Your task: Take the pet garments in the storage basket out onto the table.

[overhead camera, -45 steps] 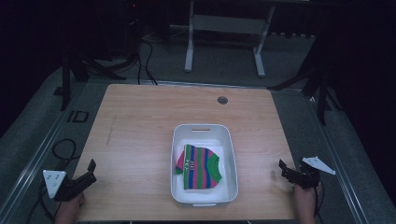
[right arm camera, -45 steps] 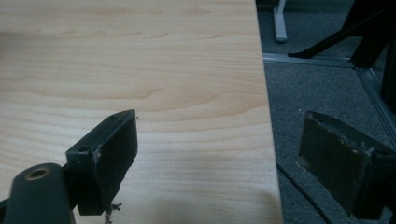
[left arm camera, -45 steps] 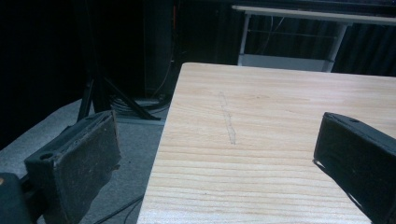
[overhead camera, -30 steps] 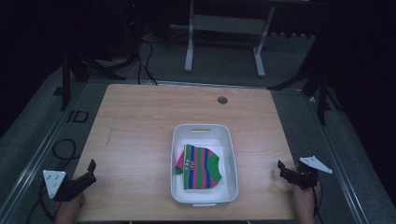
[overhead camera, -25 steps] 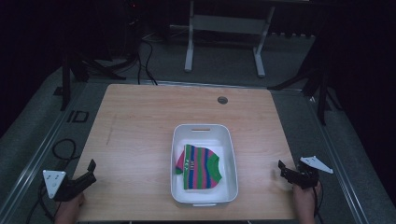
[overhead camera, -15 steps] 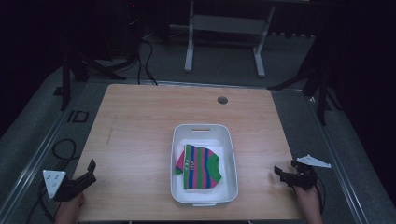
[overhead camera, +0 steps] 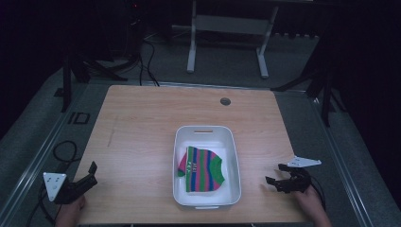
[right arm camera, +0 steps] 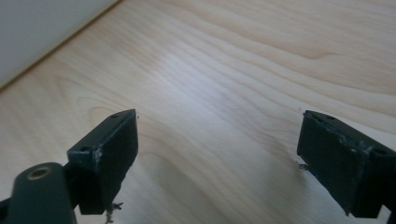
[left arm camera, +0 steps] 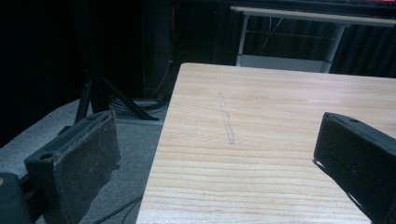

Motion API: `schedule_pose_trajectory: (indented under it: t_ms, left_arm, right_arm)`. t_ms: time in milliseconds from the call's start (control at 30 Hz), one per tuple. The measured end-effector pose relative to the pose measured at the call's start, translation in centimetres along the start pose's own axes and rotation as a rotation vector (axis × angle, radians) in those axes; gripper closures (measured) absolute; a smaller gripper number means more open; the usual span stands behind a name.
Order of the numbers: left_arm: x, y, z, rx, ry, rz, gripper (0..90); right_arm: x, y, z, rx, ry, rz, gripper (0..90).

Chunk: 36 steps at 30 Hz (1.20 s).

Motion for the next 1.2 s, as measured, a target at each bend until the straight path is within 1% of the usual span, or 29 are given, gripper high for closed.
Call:
schedule_pose_trajectory:
  t_ms: [67, 133, 233, 433, 533, 667, 767, 833, 933, 1100, 1200]
  left_arm:
    - [0.0, 0.0, 0.1, 0.0, 0.002, 0.0, 0.9]
    - [0.0, 0.0, 0.1, 0.0, 0.002, 0.0, 0.9]
    - [0.0, 0.0, 0.1, -0.001, -0.001, 0.0, 0.9]
    - [0.0, 0.0, 0.1, -0.001, 0.001, 0.0, 1.0]
    - [0.0, 0.0, 0.1, -0.005, 0.004, -0.001, 0.9]
    - [0.0, 0.0, 0.1, -0.005, 0.007, -0.001, 1.0]
    - [0.0, 0.0, 0.1, -0.004, 0.004, -0.001, 0.9]
    - [0.0, 0.0, 0.1, -0.004, 0.004, -0.001, 0.9]
    - [0.0, 0.0, 0.1, -0.004, 0.004, 0.0, 0.9]
    - [0.0, 0.0, 0.1, -0.004, 0.001, 0.001, 0.9]
    - [0.0, 0.0, 0.1, -0.003, 0.002, 0.002, 0.9]
  right_arm:
    - [-0.2, 0.1, -0.3, -0.014, -0.005, -0.014, 11.6]
    - [-0.6, 0.1, -0.7, -0.034, -0.014, -0.014, 11.6]
    - [-1.3, 0.0, -1.3, -0.052, -0.036, -0.005, 11.6]
    - [-3.4, -0.6, -2.6, -0.095, -0.056, -0.005, 11.5]
    - [-4.8, -1.1, -3.3, -0.111, -0.069, 0.016, 11.5]
    - [-6.5, -1.4, -4.3, -0.125, -0.11, 0.039, 11.3]
    - [-7.6, -1.4, -5.2, -0.128, -0.157, 0.042, 11.3]
    - [-8.3, -1.3, -5.7, -0.138, -0.178, 0.043, 11.3]
    - [-9.4, -1.2, -6.5, -0.155, -0.206, 0.028, 11.3]
    - [-11.0, -1.0, -8.1, -0.197, -0.26, 0.022, 11.3]
    - [-12.0, -0.8, -9.0, -0.212, -0.293, 0.014, 11.3]
Point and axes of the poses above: each handheld gripper's, and its own axes: y roughly forward along the jaws, x roughly out of its underside, z roughly to its right, the point moved 7 cm from there along y, roughly forward along the jaws, and after that the axes turned 3 degrees about y, right-handed, at the moved point
